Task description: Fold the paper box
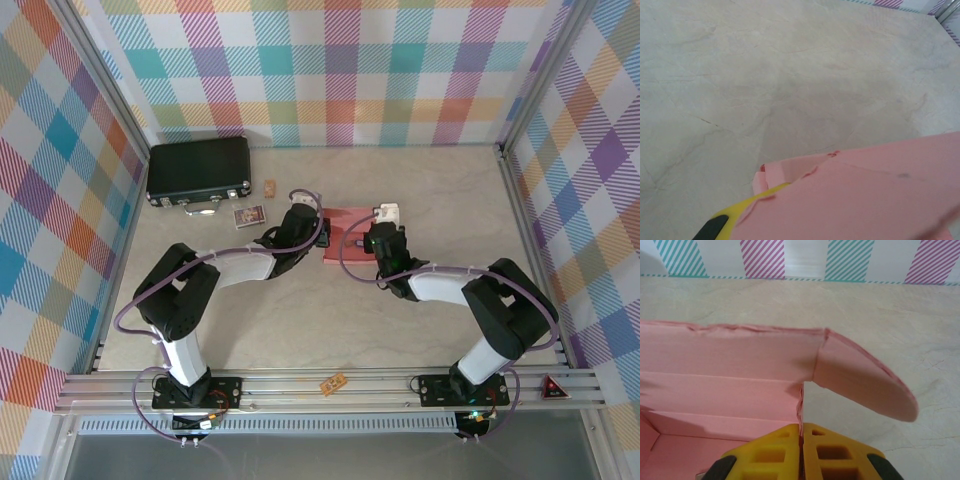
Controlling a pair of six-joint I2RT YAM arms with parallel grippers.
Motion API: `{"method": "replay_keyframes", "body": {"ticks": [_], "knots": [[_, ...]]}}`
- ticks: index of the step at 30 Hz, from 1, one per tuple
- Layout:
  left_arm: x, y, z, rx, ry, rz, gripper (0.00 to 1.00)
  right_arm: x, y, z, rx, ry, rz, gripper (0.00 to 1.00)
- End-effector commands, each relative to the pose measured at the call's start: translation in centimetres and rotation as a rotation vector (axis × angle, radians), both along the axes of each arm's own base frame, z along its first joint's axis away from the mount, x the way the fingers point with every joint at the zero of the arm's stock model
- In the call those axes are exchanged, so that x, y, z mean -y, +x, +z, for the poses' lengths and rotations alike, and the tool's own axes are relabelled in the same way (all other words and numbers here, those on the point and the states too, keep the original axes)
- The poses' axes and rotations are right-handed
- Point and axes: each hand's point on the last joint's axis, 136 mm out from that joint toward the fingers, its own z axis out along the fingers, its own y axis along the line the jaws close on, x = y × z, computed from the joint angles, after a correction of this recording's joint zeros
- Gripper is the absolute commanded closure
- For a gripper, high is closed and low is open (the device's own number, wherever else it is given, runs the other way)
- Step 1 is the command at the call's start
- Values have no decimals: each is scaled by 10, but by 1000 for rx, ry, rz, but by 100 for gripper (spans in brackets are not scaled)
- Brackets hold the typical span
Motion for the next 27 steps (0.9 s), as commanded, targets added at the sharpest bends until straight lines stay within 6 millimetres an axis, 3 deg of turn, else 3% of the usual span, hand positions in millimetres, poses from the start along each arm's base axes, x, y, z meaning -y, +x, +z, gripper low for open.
{"method": "replay_keyframes", "body": {"ticks": [1,27], "knots": [[12,-11,12,15,-52,-31,88,-7,-5,-5,-6,22,18,90],[8,-33,-2,-1,-81,-46,86,-9,-27,-19,-32,12,6,90]]}}
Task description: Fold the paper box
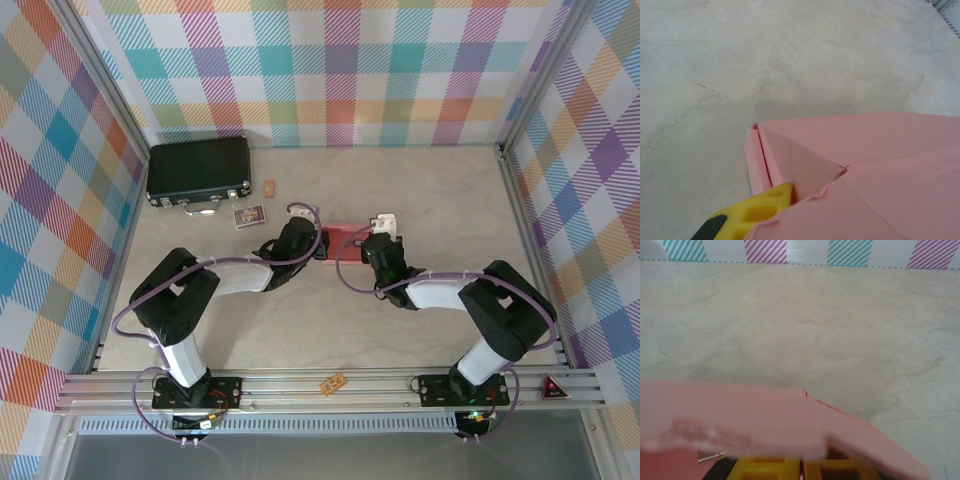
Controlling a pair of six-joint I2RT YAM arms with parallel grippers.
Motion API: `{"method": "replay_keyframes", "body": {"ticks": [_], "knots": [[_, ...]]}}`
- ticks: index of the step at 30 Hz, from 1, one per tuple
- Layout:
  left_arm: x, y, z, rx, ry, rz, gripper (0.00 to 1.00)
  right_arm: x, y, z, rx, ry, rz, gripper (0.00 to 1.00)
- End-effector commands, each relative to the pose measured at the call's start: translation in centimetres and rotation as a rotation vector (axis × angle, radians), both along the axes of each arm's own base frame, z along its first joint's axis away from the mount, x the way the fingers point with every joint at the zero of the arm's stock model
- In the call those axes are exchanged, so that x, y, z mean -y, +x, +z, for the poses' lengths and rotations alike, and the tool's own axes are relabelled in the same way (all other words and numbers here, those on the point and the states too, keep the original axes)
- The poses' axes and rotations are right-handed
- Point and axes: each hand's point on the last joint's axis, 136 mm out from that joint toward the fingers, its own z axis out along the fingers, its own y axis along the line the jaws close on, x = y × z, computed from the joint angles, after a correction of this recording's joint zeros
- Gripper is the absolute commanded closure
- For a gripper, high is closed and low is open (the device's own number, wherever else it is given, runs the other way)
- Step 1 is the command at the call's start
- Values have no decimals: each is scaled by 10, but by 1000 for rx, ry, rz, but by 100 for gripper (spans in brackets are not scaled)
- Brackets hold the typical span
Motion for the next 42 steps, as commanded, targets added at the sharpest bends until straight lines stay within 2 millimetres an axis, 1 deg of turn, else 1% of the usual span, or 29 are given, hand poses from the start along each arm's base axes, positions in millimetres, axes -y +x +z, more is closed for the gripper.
{"method": "replay_keyframes", "body": {"ticks": [1,5,8,10,16,28,34,42], "knots": [[10,-7,17,27,-59,-28,87,-4,-8,-3,-10,15,12,90],[8,-11,15,20,-54,-28,86,-6,-12,-4,-15,15,18,90],[7,-15,10,9,-50,-31,84,-7,-16,-8,-27,14,23,90],[6,-18,6,0,-48,-30,84,-3,-19,-10,-25,4,2,90],[3,-26,0,-11,-46,-26,84,-4,-29,-17,-38,-6,1,90],[-3,-44,-21,-49,-29,-18,84,0,-46,-28,-64,-7,-19,88],[-3,-51,-32,-72,-21,-24,83,3,-55,-35,-81,-7,-23,86],[-2,-52,-28,-67,-25,-21,80,4,-60,-32,-89,-15,-16,81]]}}
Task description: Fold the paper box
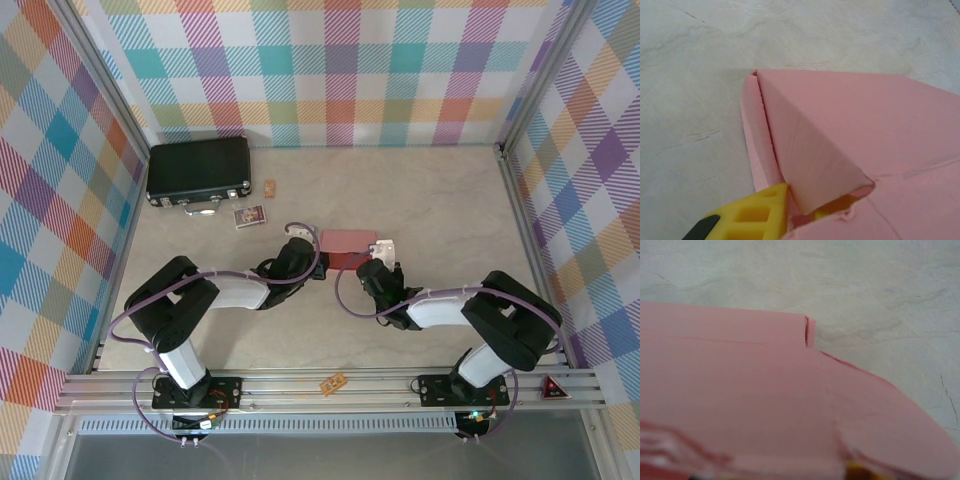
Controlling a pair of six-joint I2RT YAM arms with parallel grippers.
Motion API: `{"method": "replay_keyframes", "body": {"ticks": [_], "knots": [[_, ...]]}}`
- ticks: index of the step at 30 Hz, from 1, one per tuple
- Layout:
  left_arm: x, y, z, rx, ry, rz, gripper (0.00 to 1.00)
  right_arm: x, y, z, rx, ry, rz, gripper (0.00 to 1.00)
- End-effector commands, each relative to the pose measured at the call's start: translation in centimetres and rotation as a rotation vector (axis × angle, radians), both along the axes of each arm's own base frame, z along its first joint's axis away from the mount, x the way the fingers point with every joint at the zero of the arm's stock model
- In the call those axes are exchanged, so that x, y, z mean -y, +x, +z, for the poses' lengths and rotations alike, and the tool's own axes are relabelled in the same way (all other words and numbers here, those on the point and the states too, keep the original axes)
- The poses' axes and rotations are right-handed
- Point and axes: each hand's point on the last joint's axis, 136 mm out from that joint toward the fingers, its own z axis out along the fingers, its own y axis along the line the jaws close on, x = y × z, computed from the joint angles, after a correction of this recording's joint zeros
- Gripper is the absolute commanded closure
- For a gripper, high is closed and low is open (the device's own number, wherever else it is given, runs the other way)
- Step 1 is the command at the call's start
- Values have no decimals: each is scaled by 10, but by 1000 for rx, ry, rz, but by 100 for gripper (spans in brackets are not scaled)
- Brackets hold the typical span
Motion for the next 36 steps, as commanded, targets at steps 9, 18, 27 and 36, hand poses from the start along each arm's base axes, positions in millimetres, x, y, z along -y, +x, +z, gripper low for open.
{"method": "replay_keyframes", "body": {"ticks": [9,18,27,36], "knots": [[-5,-11,0,-5,17,5,72,5,-6,6,1,8,-14,74],[-9,-13,1,-5,33,3,68,4,-10,5,-15,3,7,66],[-17,-19,10,10,55,-4,61,3,-16,3,-41,9,36,60],[-21,-37,9,-4,68,-70,51,5,-30,-2,-78,20,89,44]]}}
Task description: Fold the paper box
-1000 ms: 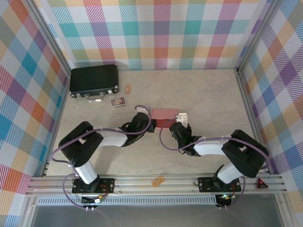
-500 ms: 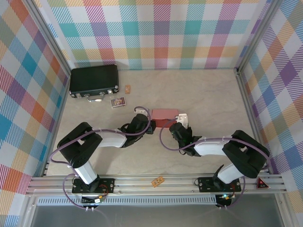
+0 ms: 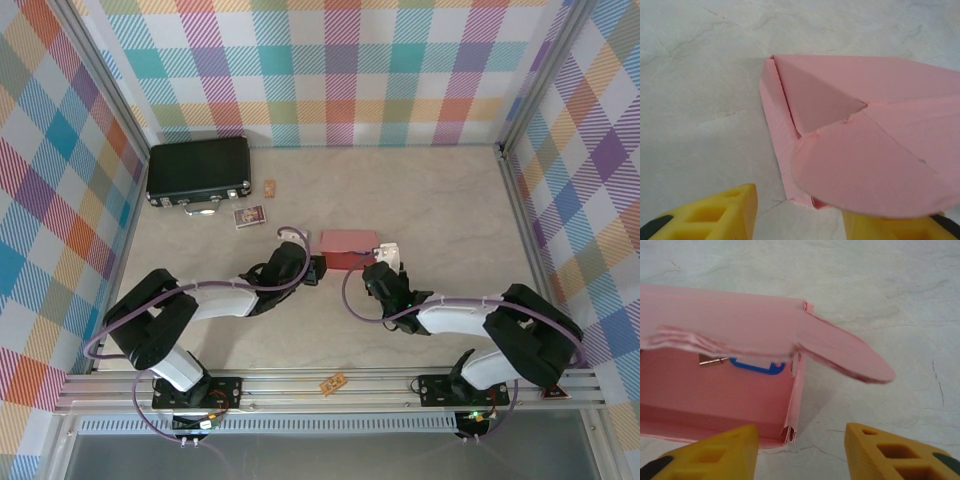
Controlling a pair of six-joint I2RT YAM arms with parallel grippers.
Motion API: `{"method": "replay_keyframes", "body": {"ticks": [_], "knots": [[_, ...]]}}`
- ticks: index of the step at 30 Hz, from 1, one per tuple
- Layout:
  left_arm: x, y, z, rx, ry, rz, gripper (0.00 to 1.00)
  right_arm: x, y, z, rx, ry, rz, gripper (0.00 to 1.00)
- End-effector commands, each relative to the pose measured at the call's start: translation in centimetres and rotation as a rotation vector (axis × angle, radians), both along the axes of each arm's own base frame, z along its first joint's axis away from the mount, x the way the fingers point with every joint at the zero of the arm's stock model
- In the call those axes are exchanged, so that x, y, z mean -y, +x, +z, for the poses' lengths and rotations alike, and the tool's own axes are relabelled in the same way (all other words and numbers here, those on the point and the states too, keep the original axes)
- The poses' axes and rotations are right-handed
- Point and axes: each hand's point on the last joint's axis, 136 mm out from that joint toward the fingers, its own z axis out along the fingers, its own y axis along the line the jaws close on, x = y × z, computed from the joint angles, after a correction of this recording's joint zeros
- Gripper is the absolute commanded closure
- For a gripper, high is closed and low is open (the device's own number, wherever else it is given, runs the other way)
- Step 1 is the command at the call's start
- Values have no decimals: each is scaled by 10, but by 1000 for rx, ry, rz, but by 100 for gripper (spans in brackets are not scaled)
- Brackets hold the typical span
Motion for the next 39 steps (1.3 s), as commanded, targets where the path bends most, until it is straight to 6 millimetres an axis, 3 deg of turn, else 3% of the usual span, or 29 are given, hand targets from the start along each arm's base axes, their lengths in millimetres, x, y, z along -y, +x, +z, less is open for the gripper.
{"method": "replay_keyframes", "body": {"ticks": [1,7,13,20,28,33,36,39], "knots": [[0,-15,-2,-9,17,-55,50,-3,-11,-7,-37,13,44,43],[-12,-25,-1,-6,38,-58,46,0,-23,-14,-86,9,77,35],[-39,-32,10,17,89,7,45,12,-36,-10,-134,10,64,33],[-104,-23,29,52,210,319,39,45,-45,-11,-173,-18,-86,32],[-140,2,60,44,280,502,38,106,-46,1,-197,-32,-430,33],[-130,30,84,54,216,455,38,119,-25,8,-230,102,-453,34],[-105,48,100,58,147,340,38,125,-4,26,-215,112,-421,34],[-73,61,109,47,70,212,38,111,24,49,-187,175,-304,33]]}}
